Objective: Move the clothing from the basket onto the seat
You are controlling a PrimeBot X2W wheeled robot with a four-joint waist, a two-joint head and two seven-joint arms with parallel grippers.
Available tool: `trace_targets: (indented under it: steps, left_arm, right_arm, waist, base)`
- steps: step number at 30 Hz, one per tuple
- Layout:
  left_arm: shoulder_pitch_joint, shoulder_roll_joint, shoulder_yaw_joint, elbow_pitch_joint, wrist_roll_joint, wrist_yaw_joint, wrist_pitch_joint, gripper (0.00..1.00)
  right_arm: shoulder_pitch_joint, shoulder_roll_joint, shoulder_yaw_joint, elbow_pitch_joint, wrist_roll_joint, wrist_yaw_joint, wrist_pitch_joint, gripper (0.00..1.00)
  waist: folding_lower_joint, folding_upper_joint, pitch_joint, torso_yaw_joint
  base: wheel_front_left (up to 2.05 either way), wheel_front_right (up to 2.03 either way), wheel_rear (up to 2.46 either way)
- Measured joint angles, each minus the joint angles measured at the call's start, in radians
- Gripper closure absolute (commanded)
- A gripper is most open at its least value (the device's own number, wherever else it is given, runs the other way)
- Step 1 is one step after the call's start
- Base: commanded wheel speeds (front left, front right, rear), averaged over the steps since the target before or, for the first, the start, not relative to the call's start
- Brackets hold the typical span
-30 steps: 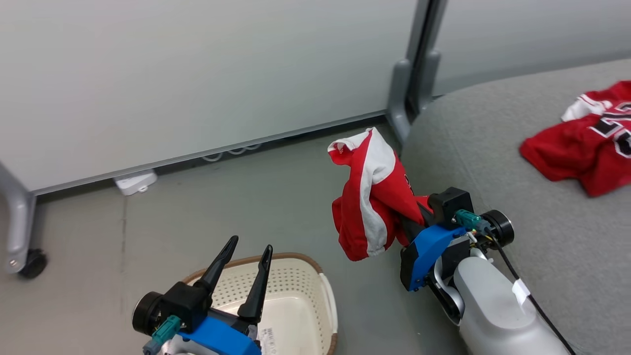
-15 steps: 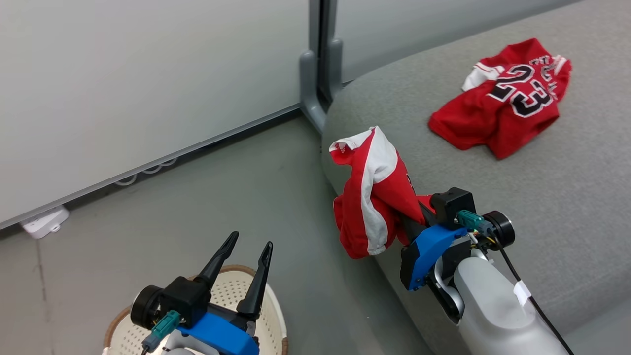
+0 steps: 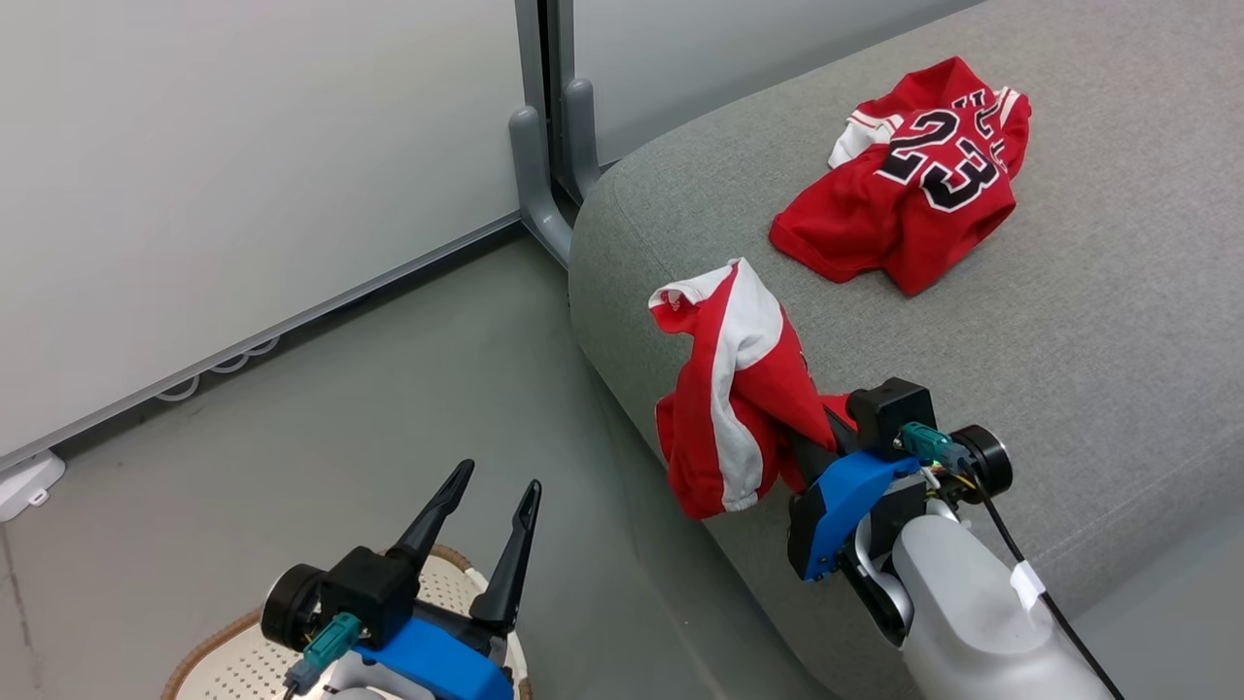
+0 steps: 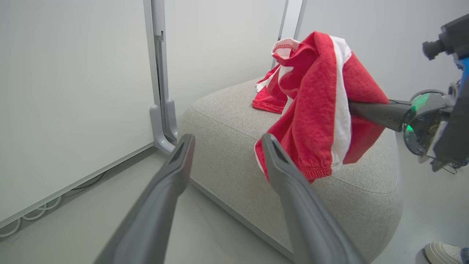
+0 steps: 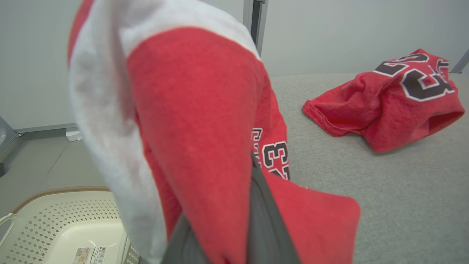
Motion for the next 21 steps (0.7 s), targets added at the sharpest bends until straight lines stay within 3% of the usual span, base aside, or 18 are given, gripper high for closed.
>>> trace_targets:
  steps: [15, 21]
  left_arm:
    - [-0.009, 0.007, -0.018, 0.004, -0.006, 0.0, 0.0, 0.0]
    - [-0.032, 0.025, -0.024, -0.015, 0.005, 0.0, 0.0, 0.0]
  right_arm:
    - [0.003, 0.002, -0.041, 0.011, 0.005, 0.0, -0.006, 1.0]
    - [-0.084, -0.023, -0.139, 0.007, 0.036, 0.0, 0.048, 1.0]
  waist:
    - [0.0, 0.0, 0.014, 0.037]
    - [0.0, 0.0001, 0.068, 0.045]
  base:
    - [0.0, 0.0, 0.0]
    - [0.0, 0.0, 0.0]
